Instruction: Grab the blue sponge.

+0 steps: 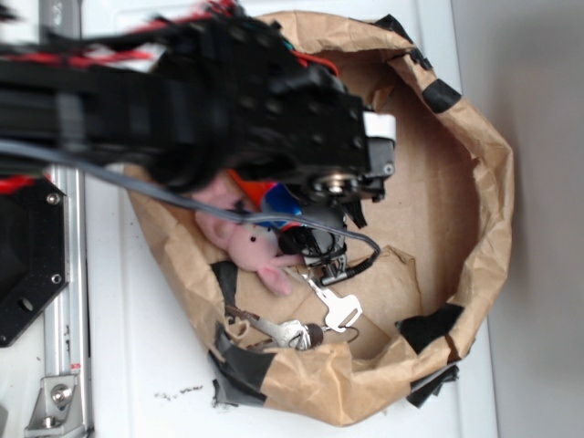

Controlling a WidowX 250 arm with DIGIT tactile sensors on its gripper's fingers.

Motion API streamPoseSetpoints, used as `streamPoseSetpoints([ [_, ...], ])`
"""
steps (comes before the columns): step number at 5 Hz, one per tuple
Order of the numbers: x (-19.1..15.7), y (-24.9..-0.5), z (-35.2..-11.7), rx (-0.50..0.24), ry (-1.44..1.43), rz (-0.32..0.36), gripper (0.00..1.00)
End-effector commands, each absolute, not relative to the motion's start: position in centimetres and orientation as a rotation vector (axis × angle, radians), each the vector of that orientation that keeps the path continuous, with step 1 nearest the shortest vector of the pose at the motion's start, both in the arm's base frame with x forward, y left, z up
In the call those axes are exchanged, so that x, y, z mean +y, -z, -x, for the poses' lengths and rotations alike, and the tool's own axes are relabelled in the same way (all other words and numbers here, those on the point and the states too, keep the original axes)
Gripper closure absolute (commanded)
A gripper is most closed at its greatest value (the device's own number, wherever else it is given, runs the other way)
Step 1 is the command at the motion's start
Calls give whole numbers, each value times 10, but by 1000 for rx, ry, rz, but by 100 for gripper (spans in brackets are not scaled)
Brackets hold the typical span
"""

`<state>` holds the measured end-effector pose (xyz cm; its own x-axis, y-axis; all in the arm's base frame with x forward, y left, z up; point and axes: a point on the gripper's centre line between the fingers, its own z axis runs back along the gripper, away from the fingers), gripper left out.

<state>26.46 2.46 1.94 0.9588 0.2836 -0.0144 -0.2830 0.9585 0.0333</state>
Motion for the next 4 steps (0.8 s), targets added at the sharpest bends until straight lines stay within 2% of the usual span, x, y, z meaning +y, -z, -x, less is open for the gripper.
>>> streamPoseSetpoints([
  [1,21,-28,-257,-26,-268,-12,100],
  [2,24,-39,-256,-30,-263,-19,100],
  [3,29,-78,-260,-67,-186,-21,100],
  [4,27,-128,-265,-177,-71,-111,100],
])
